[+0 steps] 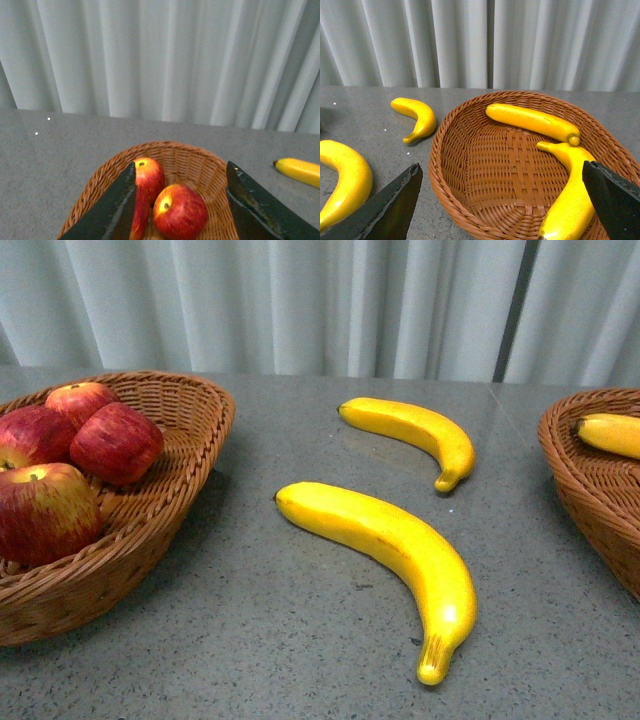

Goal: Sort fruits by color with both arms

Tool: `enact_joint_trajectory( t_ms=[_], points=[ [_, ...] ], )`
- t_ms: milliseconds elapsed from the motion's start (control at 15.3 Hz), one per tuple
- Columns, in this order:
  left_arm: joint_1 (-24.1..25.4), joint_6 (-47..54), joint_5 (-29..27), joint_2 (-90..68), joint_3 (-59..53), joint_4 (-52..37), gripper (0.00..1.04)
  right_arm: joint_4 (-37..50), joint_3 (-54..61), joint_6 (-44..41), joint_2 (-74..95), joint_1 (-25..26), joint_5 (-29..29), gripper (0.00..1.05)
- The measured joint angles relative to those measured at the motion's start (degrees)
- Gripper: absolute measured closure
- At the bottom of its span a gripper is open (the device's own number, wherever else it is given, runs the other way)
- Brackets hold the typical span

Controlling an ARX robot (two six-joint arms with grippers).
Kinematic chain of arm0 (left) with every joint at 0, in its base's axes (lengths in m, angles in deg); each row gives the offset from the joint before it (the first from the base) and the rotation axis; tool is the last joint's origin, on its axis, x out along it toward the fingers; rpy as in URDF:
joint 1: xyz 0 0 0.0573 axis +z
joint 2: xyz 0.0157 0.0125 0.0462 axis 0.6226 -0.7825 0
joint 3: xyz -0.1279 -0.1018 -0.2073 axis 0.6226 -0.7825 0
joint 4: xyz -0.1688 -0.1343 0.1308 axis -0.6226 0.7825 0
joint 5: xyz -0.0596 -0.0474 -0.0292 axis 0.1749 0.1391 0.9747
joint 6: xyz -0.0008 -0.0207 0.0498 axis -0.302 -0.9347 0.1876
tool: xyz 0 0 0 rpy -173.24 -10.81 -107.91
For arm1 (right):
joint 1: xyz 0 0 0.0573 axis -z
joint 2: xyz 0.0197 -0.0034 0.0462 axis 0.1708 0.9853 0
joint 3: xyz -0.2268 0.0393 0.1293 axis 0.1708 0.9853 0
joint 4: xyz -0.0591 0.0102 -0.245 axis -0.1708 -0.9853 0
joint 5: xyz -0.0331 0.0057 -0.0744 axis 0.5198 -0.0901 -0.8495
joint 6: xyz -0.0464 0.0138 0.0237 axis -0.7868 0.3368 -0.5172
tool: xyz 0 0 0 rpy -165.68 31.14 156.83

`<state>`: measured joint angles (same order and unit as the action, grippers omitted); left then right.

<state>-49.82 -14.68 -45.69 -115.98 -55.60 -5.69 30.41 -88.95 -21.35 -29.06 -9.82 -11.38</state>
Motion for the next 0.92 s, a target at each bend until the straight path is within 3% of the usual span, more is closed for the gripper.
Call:
enact_joint_trajectory(
  t_ms=[261,327,523,654,915],
  points=[
    [3.39,0.02,4.76,7.89,-11.3,-1.73,0.98,-0.02,0.0,0.0,0.0,0.0,-0.02,0.07],
    [4.44,0.04,5.44,10.32,-13.33,-1.75,1.03,-0.02,0.0,0.0,0.0,0.0,-0.02,0.07],
    [6.27,0.04,8.02,16.66,-18.58,-0.17,1.03,-0.02,0.0,0.0,0.0,0.0,-0.02,0.07],
    [11.17,0.04,12.24,20.87,-20.81,1.84,1.03,-0.02,0.0,0.0,0.0,0.0,-0.02,0.07],
    [11.17,0.04,12.79,29.57,-24.24,7.08,1.03,-0.02,0.0,0.0,0.0,0.0,-0.02,0.07]
  ],
)
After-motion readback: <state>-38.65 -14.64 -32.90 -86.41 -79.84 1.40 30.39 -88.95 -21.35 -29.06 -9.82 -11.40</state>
